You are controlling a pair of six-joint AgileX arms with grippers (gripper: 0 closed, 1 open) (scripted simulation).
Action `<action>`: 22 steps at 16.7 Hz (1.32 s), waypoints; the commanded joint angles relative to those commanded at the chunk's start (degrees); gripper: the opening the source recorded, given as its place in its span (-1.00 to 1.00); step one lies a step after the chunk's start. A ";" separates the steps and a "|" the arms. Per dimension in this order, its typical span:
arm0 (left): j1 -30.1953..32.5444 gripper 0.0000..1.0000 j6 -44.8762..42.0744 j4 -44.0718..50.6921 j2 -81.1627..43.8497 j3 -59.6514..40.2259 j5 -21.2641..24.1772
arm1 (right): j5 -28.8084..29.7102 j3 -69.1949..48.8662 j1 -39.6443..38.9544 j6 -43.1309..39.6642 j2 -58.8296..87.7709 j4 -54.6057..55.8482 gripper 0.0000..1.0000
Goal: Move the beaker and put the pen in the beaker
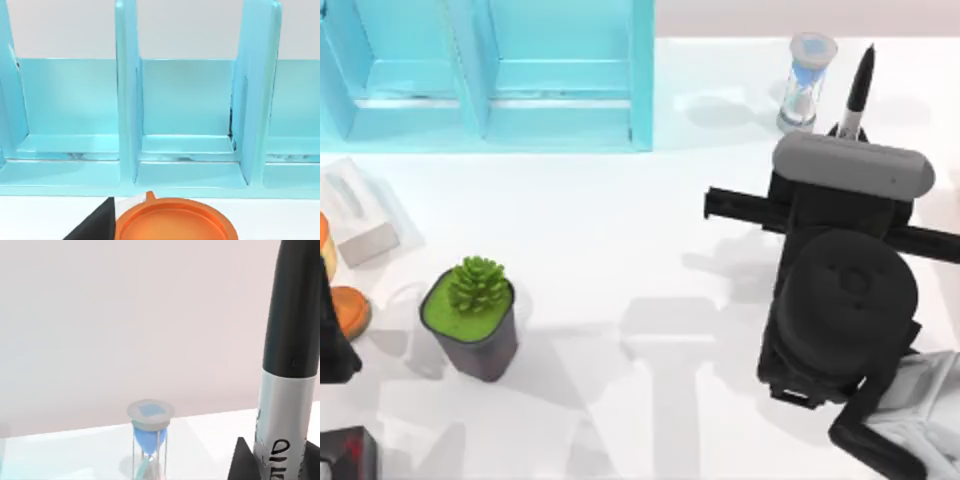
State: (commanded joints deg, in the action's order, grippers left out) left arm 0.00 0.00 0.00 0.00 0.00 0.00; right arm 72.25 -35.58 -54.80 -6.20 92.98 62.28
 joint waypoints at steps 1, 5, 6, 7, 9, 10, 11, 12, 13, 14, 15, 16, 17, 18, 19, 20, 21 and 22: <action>0.00 1.00 0.00 0.00 0.00 0.00 0.00 | 0.52 0.60 -0.25 -0.44 -0.91 1.17 -1.00; 0.00 1.00 0.00 0.00 0.00 0.00 0.00 | 0.82 0.87 -0.41 -0.66 -1.46 1.86 -1.00; 0.00 1.00 0.00 0.00 0.00 0.00 0.00 | 0.82 0.87 -0.41 -0.66 -1.46 1.86 -1.00; 0.00 1.00 0.00 0.00 0.00 0.00 0.00 | 0.76 0.72 -0.11 -0.57 -1.23 1.78 -1.00; 0.00 1.00 0.00 0.00 0.00 0.00 0.00 | 0.33 0.67 0.32 -0.49 -0.84 1.85 -1.00; 0.00 1.00 0.00 0.00 0.00 0.00 0.00 | -0.15 0.55 0.80 -0.34 -0.47 2.00 -1.00; 0.00 1.00 0.00 0.00 0.00 0.00 0.00 | -0.69 0.40 1.32 -0.17 -0.06 2.18 -1.00; 0.00 1.00 0.00 0.00 0.00 0.00 0.00 | -1.18 0.29 1.79 -0.03 0.33 2.33 -1.00; 0.00 1.00 0.00 0.00 0.00 0.00 0.00 | -1.68 0.17 2.28 0.11 0.71 2.49 -1.00; 0.00 1.00 0.00 0.00 0.00 0.00 0.00 | -2.17 0.04 2.78 0.26 1.10 2.65 -1.00; 0.00 1.00 0.00 0.00 0.00 0.00 0.00 | -2.67 -0.07 3.27 0.39 1.50 2.80 -1.00; 0.00 1.00 0.00 0.00 0.00 0.00 0.00 | -3.17 -0.18 3.76 0.52 1.90 2.94 -1.00; 0.00 1.00 0.00 0.00 0.00 0.00 0.00 | -3.67 -0.30 4.24 0.67 2.29 3.10 -1.00; 0.00 1.00 0.00 0.00 0.00 0.00 0.00 | -4.17 -0.44 4.72 0.83 2.67 3.26 -1.00; 0.00 1.00 0.00 0.00 0.00 0.00 0.00 | -4.67 -0.59 5.22 1.02 3.03 3.45 -1.00; 0.00 1.00 0.00 0.00 0.00 0.00 0.00 | -5.14 -0.74 5.69 1.19 3.37 3.64 -1.00; 0.00 1.00 0.00 0.00 0.00 0.00 0.00 | -5.67 -0.88 6.23 1.34 3.79 3.81 -1.00; 0.00 1.00 0.00 0.00 0.00 0.00 0.00 | -6.26 -1.00 6.81 1.49 4.30 3.97 -1.00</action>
State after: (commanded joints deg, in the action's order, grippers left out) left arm 0.00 0.00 0.00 0.00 0.00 0.00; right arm 66.00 -36.58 -47.99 -4.71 97.28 66.25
